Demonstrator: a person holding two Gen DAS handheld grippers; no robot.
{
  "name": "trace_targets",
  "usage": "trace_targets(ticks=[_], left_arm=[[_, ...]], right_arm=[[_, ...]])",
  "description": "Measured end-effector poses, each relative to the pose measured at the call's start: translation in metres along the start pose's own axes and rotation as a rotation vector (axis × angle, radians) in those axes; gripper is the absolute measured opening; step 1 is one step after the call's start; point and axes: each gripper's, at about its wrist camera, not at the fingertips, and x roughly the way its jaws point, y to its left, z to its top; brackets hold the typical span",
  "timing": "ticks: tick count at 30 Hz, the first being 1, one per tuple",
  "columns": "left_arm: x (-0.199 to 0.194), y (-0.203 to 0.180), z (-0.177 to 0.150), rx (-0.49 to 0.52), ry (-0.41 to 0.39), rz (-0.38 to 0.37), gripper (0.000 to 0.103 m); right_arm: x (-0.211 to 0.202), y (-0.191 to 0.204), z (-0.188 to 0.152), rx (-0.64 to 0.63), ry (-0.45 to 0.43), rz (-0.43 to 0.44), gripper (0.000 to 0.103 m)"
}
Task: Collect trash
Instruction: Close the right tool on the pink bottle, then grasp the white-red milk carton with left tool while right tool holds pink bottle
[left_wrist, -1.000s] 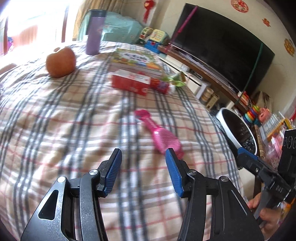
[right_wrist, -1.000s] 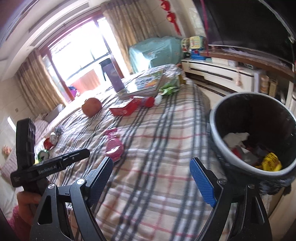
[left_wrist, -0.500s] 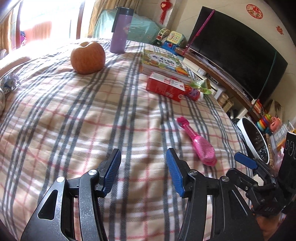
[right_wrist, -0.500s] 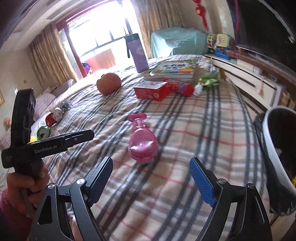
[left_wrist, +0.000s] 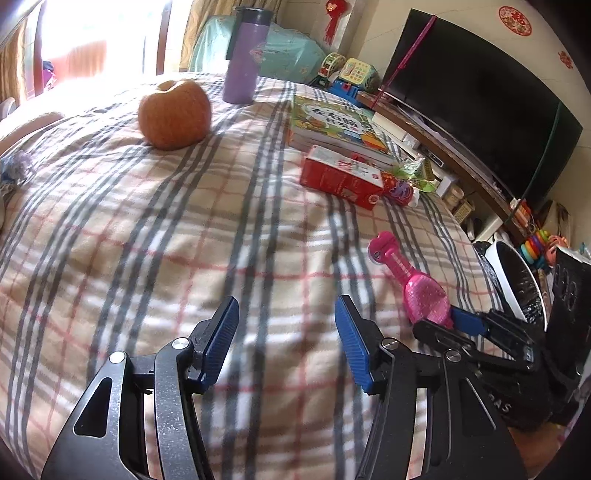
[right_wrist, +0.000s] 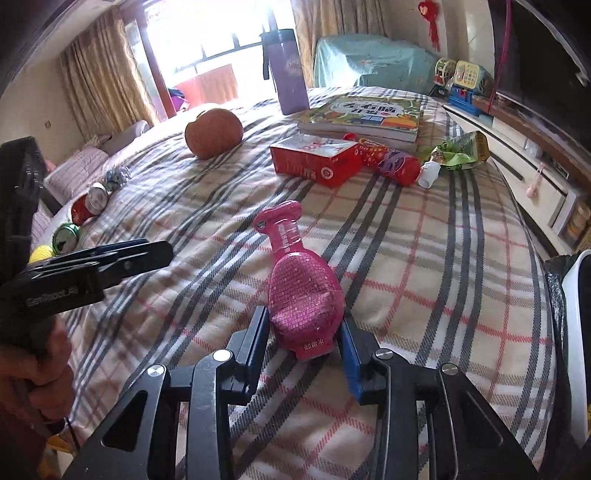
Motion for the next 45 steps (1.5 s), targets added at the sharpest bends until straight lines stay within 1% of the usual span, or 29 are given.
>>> trace_targets(ticks=[1, 3, 7, 9, 12, 14, 16, 18, 20, 21, 23, 24, 25, 26, 27, 29, 31, 32, 33, 35, 36, 37, 39, 41, 43, 45], left_arm=[[0.003, -0.005, 0.003, 0.008, 0.0, -0.003, 0.056], [0.007, -0.015, 0.009, 0.021, -0.007, -0.007, 0.064], [0.023, -0.041, 0.025, 0.049, -0.014, -0.014, 0.07], [0.036, -0.054, 0.036, 0.05, -0.008, -0.004, 0.076], [0.055, -0.071, 0.052, 0.048, -0.011, 0.001, 0.077], [0.071, -0.082, 0.063, 0.059, -0.01, 0.032, 0.077], [0.084, -0.087, 0.071, 0.059, -0.001, 0.058, 0.077], [0.095, -0.088, 0.077, 0.052, -0.003, 0.089, 0.077], [0.102, -0.084, 0.079, 0.041, -0.004, 0.124, 0.076], [0.103, -0.08, 0.079, 0.032, -0.006, 0.128, 0.073], [0.103, -0.071, 0.077, 0.02, -0.01, 0.137, 0.053], [0.101, -0.066, 0.075, 0.019, -0.012, 0.142, 0.048], [0.098, -0.06, 0.074, 0.017, -0.019, 0.147, 0.038], [0.094, -0.053, 0.072, 0.016, -0.024, 0.155, 0.031], [0.091, -0.048, 0.07, 0.014, -0.026, 0.164, 0.029], [0.084, -0.032, 0.067, -0.006, -0.025, 0.186, 0.027], [0.074, -0.017, 0.061, -0.041, -0.027, 0.159, 0.027], [0.07, -0.014, 0.059, -0.047, -0.029, 0.151, 0.033], [0.068, -0.014, 0.058, -0.048, -0.03, 0.152, 0.053], [0.065, -0.019, 0.059, -0.046, -0.047, 0.166, 0.078], [0.064, -0.025, 0.06, -0.043, -0.064, 0.163, 0.078], [0.066, -0.032, 0.064, -0.037, -0.066, 0.155, 0.078], [0.075, -0.043, 0.072, -0.032, -0.056, 0.153, 0.082], [0.088, -0.055, 0.081, -0.012, -0.063, 0.181, 0.085], [0.104, -0.062, 0.09, -0.005, -0.044, 0.236, 0.087], [0.114, -0.062, 0.095, -0.025, -0.02, 0.249, 0.087]], right_arm=[[-0.004, -0.007, -0.002, 0.026, -0.005, 0.007, 0.037], [-0.015, -0.022, -0.006, 0.087, -0.031, -0.002, 0.037], [-0.037, -0.051, -0.019, 0.178, -0.079, -0.049, 0.037], [-0.046, -0.065, -0.026, 0.223, -0.1, -0.06, 0.037], [-0.05, -0.079, -0.032, 0.296, -0.118, -0.032, 0.037], [-0.052, -0.076, -0.031, 0.283, -0.137, -0.047, 0.037], [-0.053, -0.067, -0.03, 0.239, -0.149, -0.06, 0.037], [-0.053, -0.06, -0.03, 0.2, -0.154, -0.059, 0.037], [-0.054, -0.062, -0.031, 0.198, -0.154, -0.051, 0.037], [-0.054, -0.064, -0.031, 0.209, -0.154, -0.045, 0.037], [-0.054, -0.071, -0.031, 0.239, -0.153, -0.023, 0.037], [-0.053, -0.072, -0.031, 0.248, -0.153, -0.017, 0.037], [-0.054, -0.073, -0.031, 0.253, -0.152, -0.013, 0.037], [-0.053, -0.073, -0.031, 0.252, -0.15, -0.01, 0.037], [-0.051, -0.072, -0.03, 0.248, -0.148, -0.008, 0.037], [-0.052, -0.07, -0.031, 0.24, -0.148, -0.006, 0.037], [-0.052, -0.068, -0.032, 0.243, -0.152, -0.003, 0.037], [-0.053, -0.069, -0.032, 0.249, -0.154, -0.001, 0.037], [-0.052, -0.07, -0.032, 0.253, -0.153, 0.002, 0.037], [-0.051, -0.071, -0.031, 0.262, -0.149, 0.003, 0.037], [-0.051, -0.072, -0.032, 0.264, -0.147, 0.005, 0.037], [-0.05, -0.072, -0.032, 0.267, -0.145, 0.008, 0.037], [-0.051, -0.073, -0.033, 0.272, -0.148, 0.008, 0.037], [-0.051, -0.074, -0.033, 0.275, -0.147, 0.01, 0.037], [-0.052, -0.074, -0.033, 0.276, -0.146, 0.011, 0.037], [-0.052, -0.074, -0.033, 0.276, -0.147, 0.013, 0.037]])
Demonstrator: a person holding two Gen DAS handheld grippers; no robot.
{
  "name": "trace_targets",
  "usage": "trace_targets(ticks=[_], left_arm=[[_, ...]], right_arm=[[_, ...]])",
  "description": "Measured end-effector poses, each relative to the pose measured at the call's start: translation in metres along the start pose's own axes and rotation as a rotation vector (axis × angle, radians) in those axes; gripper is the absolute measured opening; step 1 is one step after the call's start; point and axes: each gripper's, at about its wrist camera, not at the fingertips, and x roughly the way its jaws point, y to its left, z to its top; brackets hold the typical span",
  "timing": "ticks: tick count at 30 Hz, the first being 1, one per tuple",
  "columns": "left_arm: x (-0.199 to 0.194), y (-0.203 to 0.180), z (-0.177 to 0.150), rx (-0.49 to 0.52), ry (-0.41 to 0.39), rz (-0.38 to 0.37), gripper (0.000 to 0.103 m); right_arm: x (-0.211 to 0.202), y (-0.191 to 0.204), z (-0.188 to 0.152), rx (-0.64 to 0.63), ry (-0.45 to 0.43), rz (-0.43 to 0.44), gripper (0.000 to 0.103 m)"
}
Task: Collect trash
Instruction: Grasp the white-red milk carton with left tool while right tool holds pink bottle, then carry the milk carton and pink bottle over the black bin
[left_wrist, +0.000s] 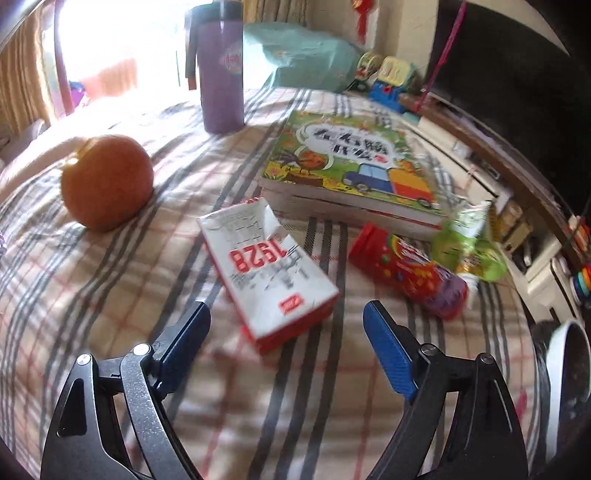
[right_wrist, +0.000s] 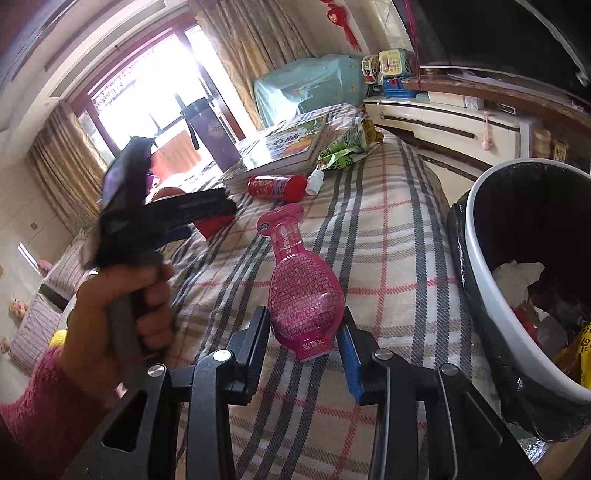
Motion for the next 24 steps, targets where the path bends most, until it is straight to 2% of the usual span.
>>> trace_targets(ticks=[3, 4, 6, 9, 11, 15, 19, 24], left_arm=[[0.011, 0.0, 0.006, -0.016, 0.011, 0.043, 0.087], [0.013, 0.002, 0.007, -0.023, 0.009, 0.034, 0.085], [0.01, 0.007, 0.005, -0.035, -0.005, 0.003, 0.061], [0.003, 0.01, -0.001, -0.01, -0.02, -0.019, 0.055], [-0.006, 0.012, -0.008, -0.006, -0.028, -0.039, 0.053], [-0.036, 0.014, -0.036, 0.014, -0.023, -0.144, 0.052], [-0.074, 0.01, -0.07, 0.076, -0.026, -0.258, 0.052], [-0.116, 0.011, -0.102, 0.154, -0.027, -0.339, 0.052]], right_arm=[[0.001, -0.001, 0.001, 0.002, 0.003, 0.002, 0.037], [0.001, -0.001, 0.001, 0.003, 0.004, 0.002, 0.037], [0.001, -0.001, 0.001, 0.003, 0.004, 0.004, 0.037], [0.001, 0.0, 0.0, -0.003, 0.002, 0.003, 0.037], [0.001, 0.001, 0.001, -0.009, -0.001, -0.001, 0.037], [0.0, 0.004, 0.0, -0.021, -0.008, -0.004, 0.037], [-0.003, 0.006, -0.001, -0.034, -0.017, -0.004, 0.037], [-0.012, 0.005, -0.003, -0.029, -0.033, -0.025, 0.037]])
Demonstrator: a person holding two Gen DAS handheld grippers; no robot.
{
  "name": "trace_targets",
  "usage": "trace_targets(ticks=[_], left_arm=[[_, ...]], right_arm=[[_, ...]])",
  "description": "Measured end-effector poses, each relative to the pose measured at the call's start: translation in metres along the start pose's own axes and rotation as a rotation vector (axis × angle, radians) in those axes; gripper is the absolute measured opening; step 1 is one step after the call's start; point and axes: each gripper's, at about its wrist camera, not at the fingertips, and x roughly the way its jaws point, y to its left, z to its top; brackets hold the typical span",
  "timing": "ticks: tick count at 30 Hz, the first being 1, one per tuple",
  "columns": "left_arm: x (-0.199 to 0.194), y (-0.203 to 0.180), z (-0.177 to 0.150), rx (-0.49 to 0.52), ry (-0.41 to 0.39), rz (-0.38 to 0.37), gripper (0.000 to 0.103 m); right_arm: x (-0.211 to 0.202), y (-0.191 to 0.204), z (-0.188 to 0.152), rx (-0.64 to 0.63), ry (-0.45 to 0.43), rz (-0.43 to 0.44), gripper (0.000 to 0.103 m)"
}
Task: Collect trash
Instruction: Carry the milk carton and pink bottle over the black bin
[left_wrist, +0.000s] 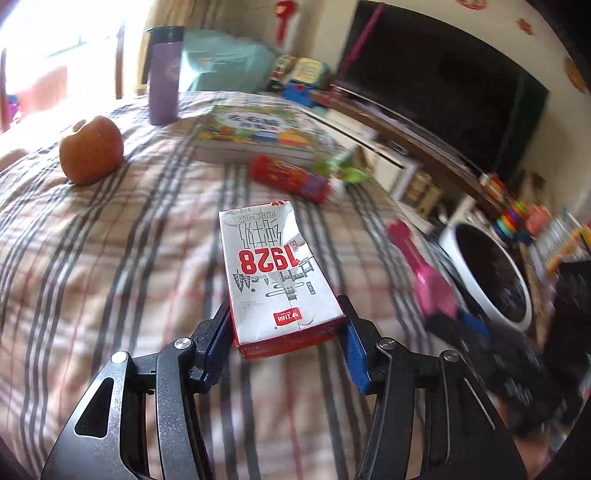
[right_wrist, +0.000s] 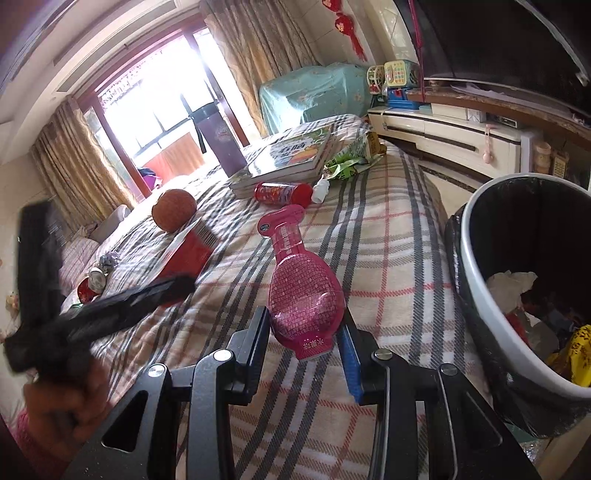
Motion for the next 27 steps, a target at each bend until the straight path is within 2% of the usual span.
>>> trace_targets(ticks=[6, 19, 27], left_arm=[[-0.019, -0.013, -0.021, 0.055, 0.001, -0.034, 0.052], [-0.011, -0.066, -0.036, 0.152, 0.022, -0.128, 0.052], [-0.01, -0.093, -0.038, 0.213, 0.028, -0.136, 0.052]], right_arm=[[-0.018, -0.009, -0.009, 0.039, -0.005, -0.01, 0.037], [-0.072, -0.035, -0.024, 0.109, -0.064, -0.052, 0.037], [-0.089, -0.051, -0.027, 0.142, -0.09, -0.067, 0.037]])
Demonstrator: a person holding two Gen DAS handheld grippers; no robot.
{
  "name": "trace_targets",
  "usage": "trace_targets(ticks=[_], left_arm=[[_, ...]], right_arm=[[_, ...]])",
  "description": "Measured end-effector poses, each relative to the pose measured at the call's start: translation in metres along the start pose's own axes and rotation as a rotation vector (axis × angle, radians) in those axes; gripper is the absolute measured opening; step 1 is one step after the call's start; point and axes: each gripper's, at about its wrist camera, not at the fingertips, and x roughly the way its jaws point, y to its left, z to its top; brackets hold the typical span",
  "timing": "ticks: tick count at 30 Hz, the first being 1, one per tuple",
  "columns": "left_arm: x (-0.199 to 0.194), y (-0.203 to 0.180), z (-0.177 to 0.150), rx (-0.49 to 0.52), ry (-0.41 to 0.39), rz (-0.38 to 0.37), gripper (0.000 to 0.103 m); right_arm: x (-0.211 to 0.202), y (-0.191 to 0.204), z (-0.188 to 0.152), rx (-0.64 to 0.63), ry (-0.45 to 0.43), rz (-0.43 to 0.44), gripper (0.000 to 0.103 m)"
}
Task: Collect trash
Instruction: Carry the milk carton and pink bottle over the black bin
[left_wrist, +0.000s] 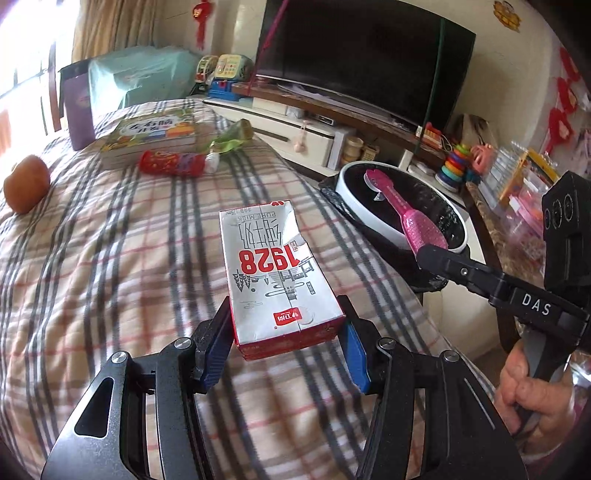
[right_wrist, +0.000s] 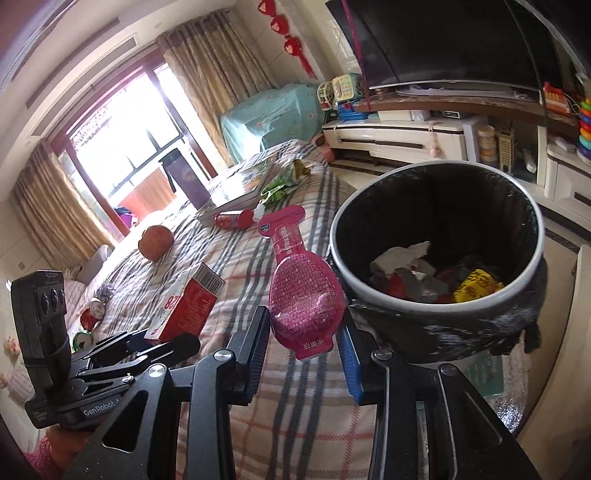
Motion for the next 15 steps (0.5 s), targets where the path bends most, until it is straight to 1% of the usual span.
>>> trace_targets(ticks=[15], left_arm=[[0.005, -0.031, 0.01, 0.065, 0.006, -0.017, 0.052]], right_arm=[[-0.022, -0.018, 0.003, 0.035, -0.052, -0.019, 0.037]])
